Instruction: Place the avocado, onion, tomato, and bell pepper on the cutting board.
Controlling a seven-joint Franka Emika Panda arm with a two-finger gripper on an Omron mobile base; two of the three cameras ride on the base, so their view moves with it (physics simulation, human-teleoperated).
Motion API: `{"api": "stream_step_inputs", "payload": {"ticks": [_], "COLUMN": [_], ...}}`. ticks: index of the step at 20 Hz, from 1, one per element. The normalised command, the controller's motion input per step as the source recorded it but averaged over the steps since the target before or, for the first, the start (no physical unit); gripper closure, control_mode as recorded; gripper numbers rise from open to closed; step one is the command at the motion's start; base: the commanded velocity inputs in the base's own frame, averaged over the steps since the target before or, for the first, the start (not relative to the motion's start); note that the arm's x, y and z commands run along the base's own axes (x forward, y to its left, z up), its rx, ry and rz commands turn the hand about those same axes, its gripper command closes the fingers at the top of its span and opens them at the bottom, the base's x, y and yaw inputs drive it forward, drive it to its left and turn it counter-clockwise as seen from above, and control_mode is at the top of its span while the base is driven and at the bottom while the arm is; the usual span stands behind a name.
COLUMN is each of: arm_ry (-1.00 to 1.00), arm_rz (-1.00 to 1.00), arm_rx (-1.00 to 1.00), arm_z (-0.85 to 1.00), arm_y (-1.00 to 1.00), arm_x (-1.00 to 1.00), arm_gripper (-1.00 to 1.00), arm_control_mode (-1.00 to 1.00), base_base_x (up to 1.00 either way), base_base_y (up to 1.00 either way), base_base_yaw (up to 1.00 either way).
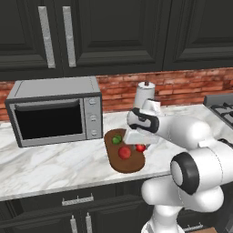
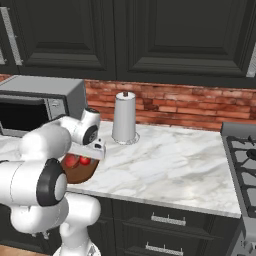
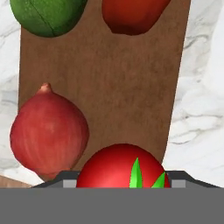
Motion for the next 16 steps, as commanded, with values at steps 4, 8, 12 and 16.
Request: {"api": "stream_step_inputs", "payload": {"ticks": [4,8,12,16], "arm_ry": [0.10,0.09,0.08,0.07], "arm_rz": [0.00,0.00,0.00,0.00], "arm_rx": [0.00,0.00,0.00,0.00], "arm_z": [-0.30,-0.31,-0.23,-0.19], "arm_y": [-0.01,0.00,0.00,0.03], "arm_x": [0.22,0.21,0.18,0.12], "arm_gripper": [1.00,1.00,1.00,1.00], "arm_control_mode": [-1.00,-1.00,-1.00,-1.00], "base_base_x": [0.00,0.00,0.00,0.00], "base_base_y": [0.00,0.00,0.00,0.00], "base_base_yaw": [0.00,0.00,0.00,0.00]}}
